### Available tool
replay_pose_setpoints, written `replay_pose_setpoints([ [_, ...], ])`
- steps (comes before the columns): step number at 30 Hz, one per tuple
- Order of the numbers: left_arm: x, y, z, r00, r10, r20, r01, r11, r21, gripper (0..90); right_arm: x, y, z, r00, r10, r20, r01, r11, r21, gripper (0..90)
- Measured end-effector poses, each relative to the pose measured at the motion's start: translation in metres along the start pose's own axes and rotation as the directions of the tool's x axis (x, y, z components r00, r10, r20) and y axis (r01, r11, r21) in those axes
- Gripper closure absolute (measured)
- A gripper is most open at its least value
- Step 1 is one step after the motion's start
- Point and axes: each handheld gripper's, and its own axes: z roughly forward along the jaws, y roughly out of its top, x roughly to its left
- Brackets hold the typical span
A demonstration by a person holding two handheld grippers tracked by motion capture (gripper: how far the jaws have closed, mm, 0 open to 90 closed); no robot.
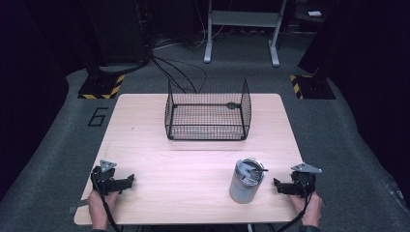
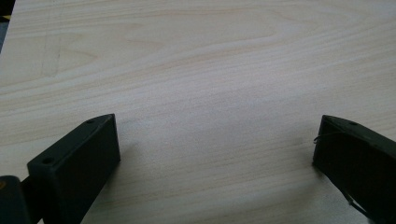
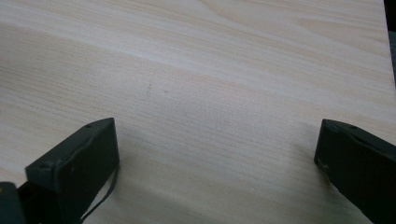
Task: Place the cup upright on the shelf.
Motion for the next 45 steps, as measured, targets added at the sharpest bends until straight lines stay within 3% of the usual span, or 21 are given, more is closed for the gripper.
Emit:
replay_pose_setpoints([
  [25,-0.001,0.000,0.000,1.0000,-0.010,0.002,0.010,0.9999,0.010,0.4,0.001,0.000,-0.002,0.9997,-0.003,-0.023,0.003,1.000,-0.003,0.0],
  [31,-0.001,0.000,-0.001,1.0000,-0.006,-0.001,0.006,0.9999,0.010,0.4,-0.002,0.000,-0.006,0.9983,0.027,-0.052,-0.029,0.999,-0.034,0.0],
  [37,-0.001,0.000,0.000,1.0000,-0.006,-0.001,0.006,0.9999,0.010,0.4,-0.001,-0.002,-0.010,0.9968,0.033,-0.072,-0.036,0.999,-0.029,0.0],
  [43,-0.001,0.000,0.000,1.0000,-0.008,-0.002,0.008,0.9999,0.008,0.5,0.009,-0.004,-0.025,0.9912,0.044,-0.125,-0.051,0.997,-0.053,0.0],
  [45,-0.001,0.000,-0.001,1.0000,-0.008,-0.003,0.008,0.9999,0.009,0.5,0.013,-0.003,-0.031,0.9909,0.022,-0.133,-0.031,0.997,-0.067,0.0],
])
